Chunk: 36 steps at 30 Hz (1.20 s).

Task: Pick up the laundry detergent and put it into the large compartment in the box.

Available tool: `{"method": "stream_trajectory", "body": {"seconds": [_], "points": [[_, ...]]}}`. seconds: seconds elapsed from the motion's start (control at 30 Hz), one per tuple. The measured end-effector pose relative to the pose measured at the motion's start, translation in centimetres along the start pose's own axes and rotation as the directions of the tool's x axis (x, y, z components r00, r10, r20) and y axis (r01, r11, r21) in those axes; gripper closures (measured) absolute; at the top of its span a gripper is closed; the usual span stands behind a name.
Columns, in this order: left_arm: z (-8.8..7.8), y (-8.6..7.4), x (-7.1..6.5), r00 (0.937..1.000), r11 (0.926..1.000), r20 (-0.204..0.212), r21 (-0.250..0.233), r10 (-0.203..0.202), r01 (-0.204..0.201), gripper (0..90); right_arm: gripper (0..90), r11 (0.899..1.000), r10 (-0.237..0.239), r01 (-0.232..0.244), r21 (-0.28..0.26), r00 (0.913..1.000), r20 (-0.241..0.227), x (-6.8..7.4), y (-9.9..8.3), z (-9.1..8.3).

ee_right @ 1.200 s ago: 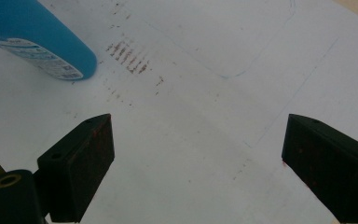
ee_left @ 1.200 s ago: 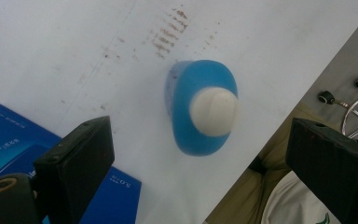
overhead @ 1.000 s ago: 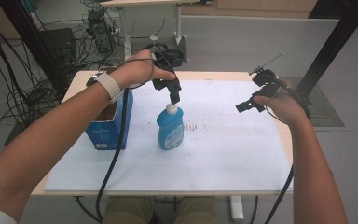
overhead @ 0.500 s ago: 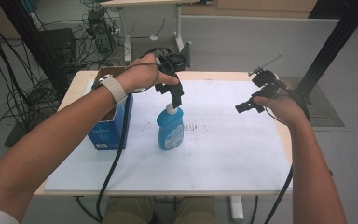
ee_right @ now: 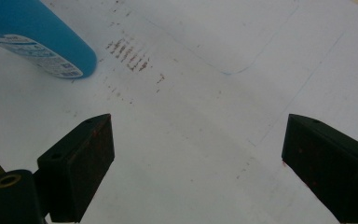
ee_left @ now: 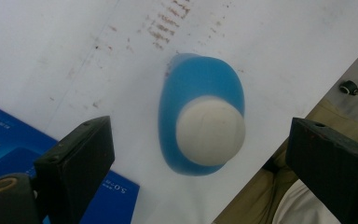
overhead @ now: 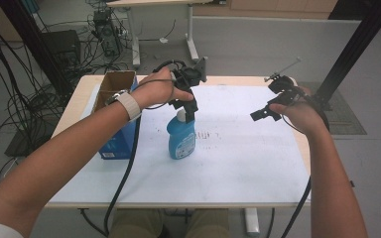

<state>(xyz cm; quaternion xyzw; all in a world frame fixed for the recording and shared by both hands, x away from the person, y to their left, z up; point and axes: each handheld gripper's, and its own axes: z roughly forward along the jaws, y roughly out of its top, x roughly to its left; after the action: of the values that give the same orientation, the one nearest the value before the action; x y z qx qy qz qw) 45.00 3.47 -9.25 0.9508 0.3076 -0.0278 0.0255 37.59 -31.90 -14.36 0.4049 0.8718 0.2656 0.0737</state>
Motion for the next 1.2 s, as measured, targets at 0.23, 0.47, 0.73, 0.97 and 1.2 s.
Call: {"method": "stream_trajectory", "body": {"seconds": [0.23, 0.47, 0.73, 0.97, 1.2], "points": [[0.9, 0.2, -0.4, 0.9999, 1.0000, -0.010, 0.004, -0.005, 0.005, 8.4, 9.0, 1.000, 0.006, -0.006, -0.002, 1.0000, -0.002, -0.1, -0.1, 0.0], [1.6, 0.1, -0.7, 0.9999, 0.9999, -0.012, 0.006, -0.011, 0.011, 8.6, 9.0, 1.000, 0.008, -0.008, 0.000, 1.0000, 0.002, -0.1, -0.2, 0.0], [1.8, 0.0, -0.6, 0.9998, 0.9999, -0.008, 0.002, -0.016, 0.016, 9.0, 9.0, 1.000, 0.009, -0.009, 0.002, 1.0000, 0.003, -0.1, -0.2, 0.0], [2.0, 0.0, -0.6, 0.9999, 0.9999, -0.010, 0.001, -0.014, 0.014, 9.7, 9.0, 1.000, 0.011, -0.011, 0.002, 0.9999, 0.001, -0.1, -0.2, 0.1], [2.1, 0.0, -0.6, 0.9998, 0.9999, -0.014, 0.000, -0.017, 0.017, 9.6, 9.0, 1.000, 0.011, -0.011, 0.002, 0.9999, 0.001, -0.2, -0.2, 0.1]]}}
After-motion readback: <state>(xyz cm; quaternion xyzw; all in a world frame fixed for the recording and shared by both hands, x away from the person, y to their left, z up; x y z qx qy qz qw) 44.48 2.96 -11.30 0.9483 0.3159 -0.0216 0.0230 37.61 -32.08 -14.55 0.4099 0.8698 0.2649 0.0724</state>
